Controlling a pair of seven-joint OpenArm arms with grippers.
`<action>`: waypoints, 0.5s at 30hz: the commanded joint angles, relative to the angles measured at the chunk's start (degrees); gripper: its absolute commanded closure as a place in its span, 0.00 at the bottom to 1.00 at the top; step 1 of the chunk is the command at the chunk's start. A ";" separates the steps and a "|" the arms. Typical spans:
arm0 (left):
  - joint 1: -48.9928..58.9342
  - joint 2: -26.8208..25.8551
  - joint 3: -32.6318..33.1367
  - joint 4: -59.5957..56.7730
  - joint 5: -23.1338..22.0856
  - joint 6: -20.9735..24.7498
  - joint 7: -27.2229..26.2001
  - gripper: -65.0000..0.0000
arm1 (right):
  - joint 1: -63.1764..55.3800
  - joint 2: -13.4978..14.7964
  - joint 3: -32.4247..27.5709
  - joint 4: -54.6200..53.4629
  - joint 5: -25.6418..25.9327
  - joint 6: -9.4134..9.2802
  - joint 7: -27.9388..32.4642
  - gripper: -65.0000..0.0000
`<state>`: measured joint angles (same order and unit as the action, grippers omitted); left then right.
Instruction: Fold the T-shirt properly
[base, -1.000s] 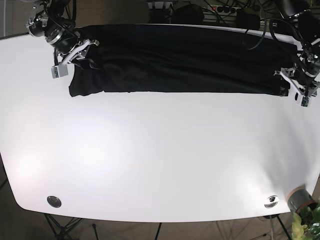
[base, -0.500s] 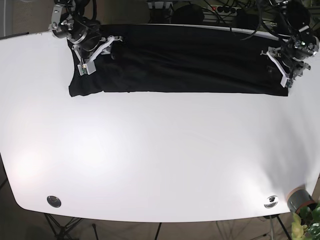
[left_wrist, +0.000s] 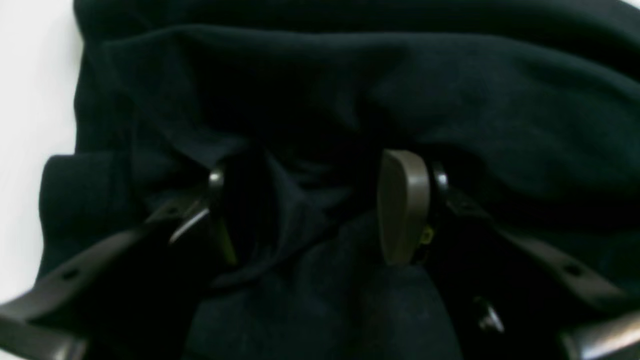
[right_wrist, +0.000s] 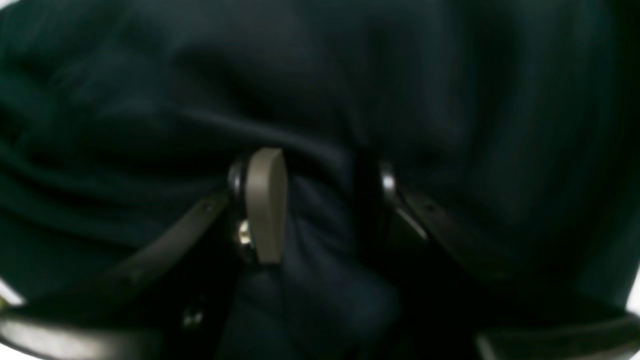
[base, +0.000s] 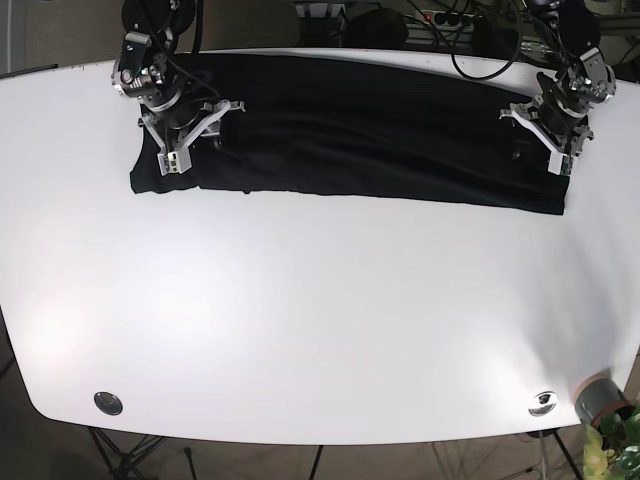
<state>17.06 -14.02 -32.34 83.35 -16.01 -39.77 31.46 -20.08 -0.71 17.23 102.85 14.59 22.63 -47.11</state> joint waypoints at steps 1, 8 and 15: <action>-1.54 -1.14 0.73 -2.87 1.72 -0.23 3.66 0.48 | 1.31 1.90 0.22 -2.23 -1.27 -0.35 1.79 0.64; -8.58 -3.25 0.91 -9.37 1.81 -0.23 3.66 0.48 | 13.00 5.68 0.22 -13.05 -1.45 -0.44 3.20 0.64; -14.20 -3.96 0.65 -14.65 6.56 -0.23 3.66 0.48 | 24.60 9.46 0.04 -25.88 -1.62 -0.44 5.57 0.64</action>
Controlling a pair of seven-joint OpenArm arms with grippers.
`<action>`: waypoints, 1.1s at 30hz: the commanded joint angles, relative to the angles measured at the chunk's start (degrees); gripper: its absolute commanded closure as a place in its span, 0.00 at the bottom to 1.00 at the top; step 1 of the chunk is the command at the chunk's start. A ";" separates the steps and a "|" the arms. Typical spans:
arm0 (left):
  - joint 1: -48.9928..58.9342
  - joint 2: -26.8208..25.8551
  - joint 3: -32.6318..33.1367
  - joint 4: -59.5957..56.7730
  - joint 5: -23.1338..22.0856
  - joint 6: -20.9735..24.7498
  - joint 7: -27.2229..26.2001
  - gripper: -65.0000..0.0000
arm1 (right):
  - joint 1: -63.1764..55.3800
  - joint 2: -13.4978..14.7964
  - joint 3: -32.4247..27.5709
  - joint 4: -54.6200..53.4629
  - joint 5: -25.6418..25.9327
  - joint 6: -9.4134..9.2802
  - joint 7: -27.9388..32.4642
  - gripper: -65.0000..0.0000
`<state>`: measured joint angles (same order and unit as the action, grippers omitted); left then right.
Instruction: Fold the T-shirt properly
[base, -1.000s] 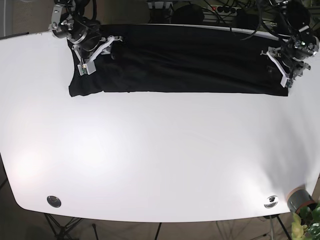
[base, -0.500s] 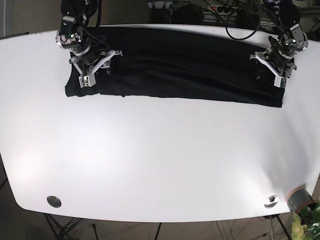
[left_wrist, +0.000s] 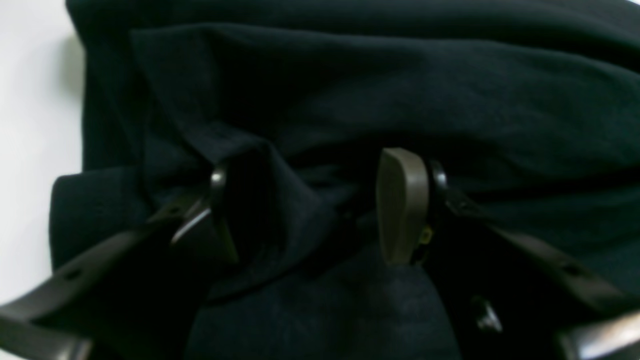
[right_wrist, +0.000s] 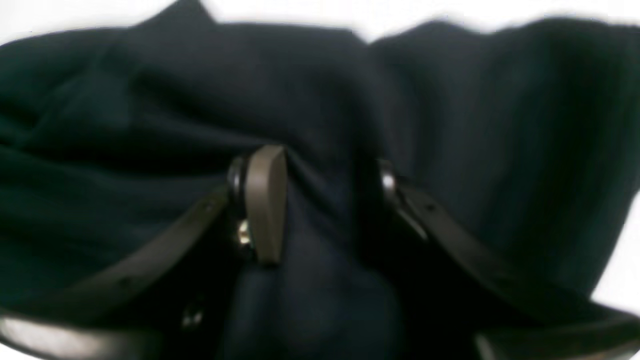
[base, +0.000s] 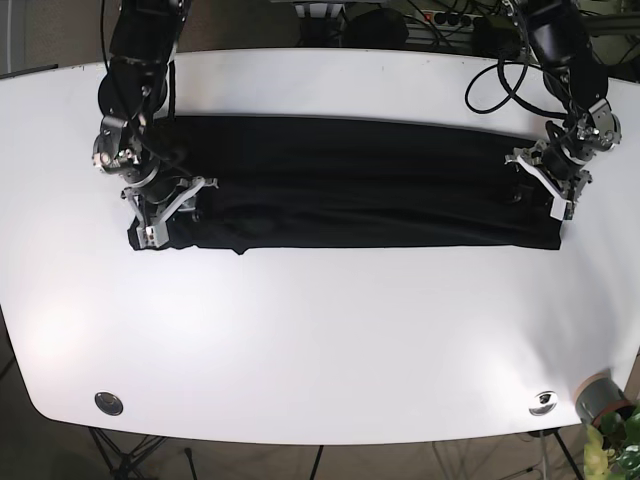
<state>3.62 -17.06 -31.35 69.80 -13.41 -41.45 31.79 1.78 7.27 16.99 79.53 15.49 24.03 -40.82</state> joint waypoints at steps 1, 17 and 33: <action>-1.11 -0.92 -0.34 -1.36 4.22 1.45 3.33 0.48 | 3.98 1.83 0.19 -3.88 -2.52 -1.83 -0.46 0.63; -1.64 -0.83 -6.05 15.96 -5.36 1.45 16.17 0.47 | 4.94 1.39 0.54 16.25 0.91 -1.83 -13.03 0.64; -2.25 -3.20 -8.78 17.72 -5.45 1.45 20.38 0.25 | -10.26 -1.60 0.19 30.23 4.95 -1.75 -11.89 0.64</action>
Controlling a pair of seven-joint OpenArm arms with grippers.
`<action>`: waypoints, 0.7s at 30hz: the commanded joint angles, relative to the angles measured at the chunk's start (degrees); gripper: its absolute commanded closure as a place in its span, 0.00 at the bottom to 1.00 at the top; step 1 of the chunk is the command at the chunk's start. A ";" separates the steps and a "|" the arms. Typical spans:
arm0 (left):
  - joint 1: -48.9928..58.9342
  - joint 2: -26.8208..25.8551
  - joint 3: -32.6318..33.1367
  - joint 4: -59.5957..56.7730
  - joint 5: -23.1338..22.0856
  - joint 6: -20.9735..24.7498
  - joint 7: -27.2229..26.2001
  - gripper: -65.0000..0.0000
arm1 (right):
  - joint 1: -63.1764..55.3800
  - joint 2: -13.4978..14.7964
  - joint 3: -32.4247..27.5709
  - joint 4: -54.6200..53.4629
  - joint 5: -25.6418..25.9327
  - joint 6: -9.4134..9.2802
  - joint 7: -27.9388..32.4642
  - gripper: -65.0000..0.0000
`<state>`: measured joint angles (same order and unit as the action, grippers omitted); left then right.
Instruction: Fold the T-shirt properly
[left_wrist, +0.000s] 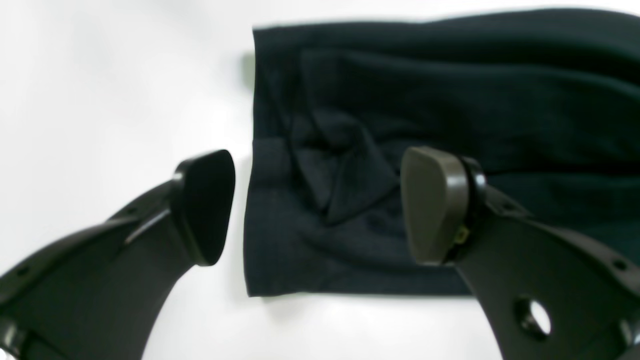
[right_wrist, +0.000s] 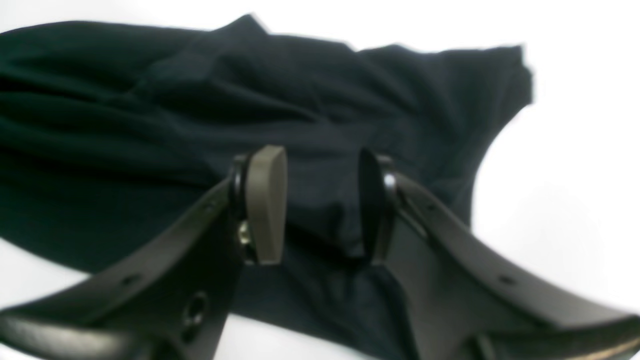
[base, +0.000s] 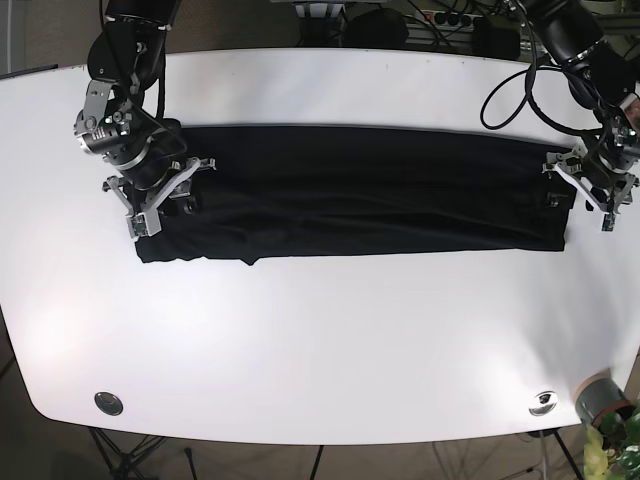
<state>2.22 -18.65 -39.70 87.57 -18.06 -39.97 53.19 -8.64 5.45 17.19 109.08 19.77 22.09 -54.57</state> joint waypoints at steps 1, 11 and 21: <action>-1.65 -1.70 -0.60 -0.76 -0.79 -0.03 -1.01 0.25 | 0.07 0.22 0.00 -0.55 0.32 0.20 2.13 0.64; -7.80 -2.58 -3.33 -10.08 -0.79 -0.03 -1.01 0.24 | 0.60 0.30 -0.09 -13.56 -1.70 0.20 10.13 0.64; -9.91 -3.81 -3.42 -19.92 -0.79 -0.03 -1.10 0.24 | 0.34 0.30 -0.09 -18.13 -1.79 0.20 12.06 0.64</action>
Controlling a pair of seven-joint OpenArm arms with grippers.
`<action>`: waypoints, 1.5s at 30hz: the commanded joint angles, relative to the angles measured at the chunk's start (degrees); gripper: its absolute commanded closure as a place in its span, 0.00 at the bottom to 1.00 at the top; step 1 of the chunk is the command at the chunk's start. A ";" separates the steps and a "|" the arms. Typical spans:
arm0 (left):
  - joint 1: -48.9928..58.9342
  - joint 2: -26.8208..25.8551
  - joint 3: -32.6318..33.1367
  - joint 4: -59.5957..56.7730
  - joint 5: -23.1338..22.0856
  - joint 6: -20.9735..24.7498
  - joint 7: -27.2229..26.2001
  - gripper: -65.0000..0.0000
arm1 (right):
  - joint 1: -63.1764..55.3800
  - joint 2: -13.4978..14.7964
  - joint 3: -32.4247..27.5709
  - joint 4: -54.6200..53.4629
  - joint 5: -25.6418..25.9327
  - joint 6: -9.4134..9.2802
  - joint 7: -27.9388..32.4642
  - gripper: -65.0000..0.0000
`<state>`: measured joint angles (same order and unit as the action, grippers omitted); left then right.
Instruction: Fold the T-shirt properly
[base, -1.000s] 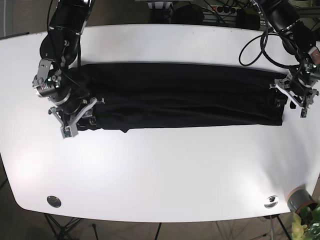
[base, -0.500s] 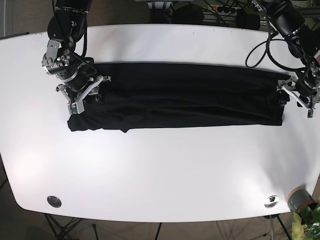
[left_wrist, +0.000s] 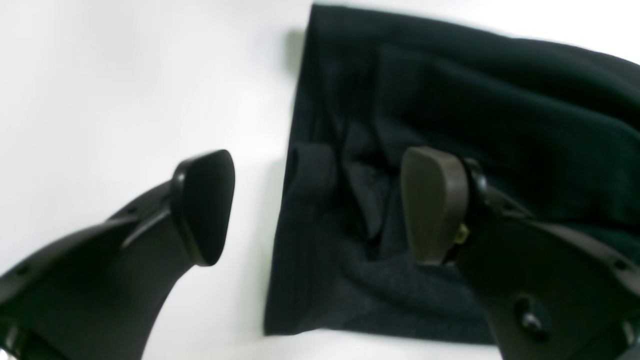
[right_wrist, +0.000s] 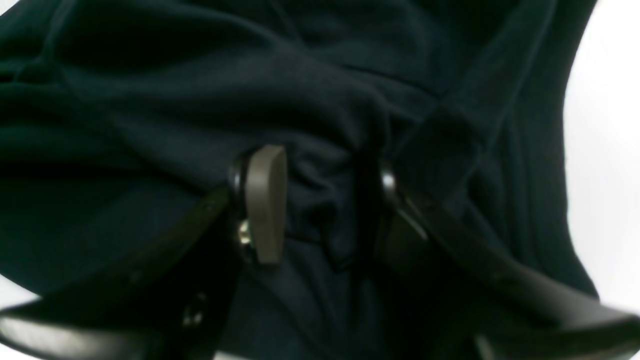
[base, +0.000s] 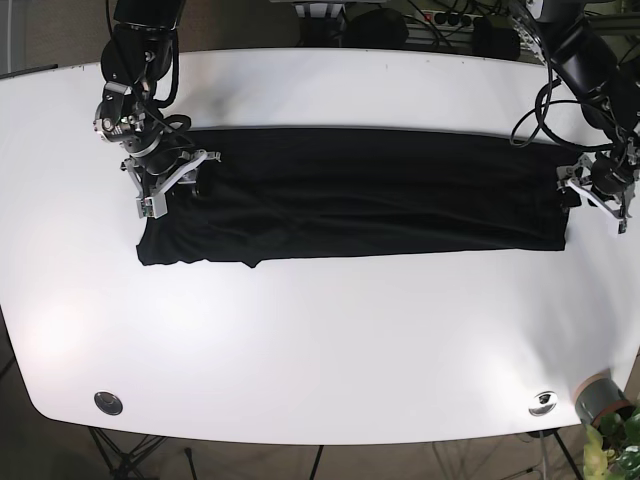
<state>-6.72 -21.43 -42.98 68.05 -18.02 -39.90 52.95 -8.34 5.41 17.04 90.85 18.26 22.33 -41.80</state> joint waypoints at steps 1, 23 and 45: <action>-0.97 -1.03 -0.14 -1.11 -0.84 -0.10 -0.86 0.24 | 0.03 0.35 0.06 0.10 -0.28 -0.04 -0.70 0.64; -0.71 -1.03 6.19 -9.81 -0.92 -0.10 -5.08 0.25 | 0.21 -0.09 0.06 0.18 0.33 -0.04 -0.70 0.64; 1.40 -0.59 6.54 0.83 -0.84 -0.10 -4.82 0.90 | 0.21 -0.27 0.15 -0.08 0.33 -0.04 -0.70 0.64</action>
<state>-5.37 -21.17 -36.47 63.75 -19.42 -40.03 47.42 -8.38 5.06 17.19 90.56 18.46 22.48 -41.12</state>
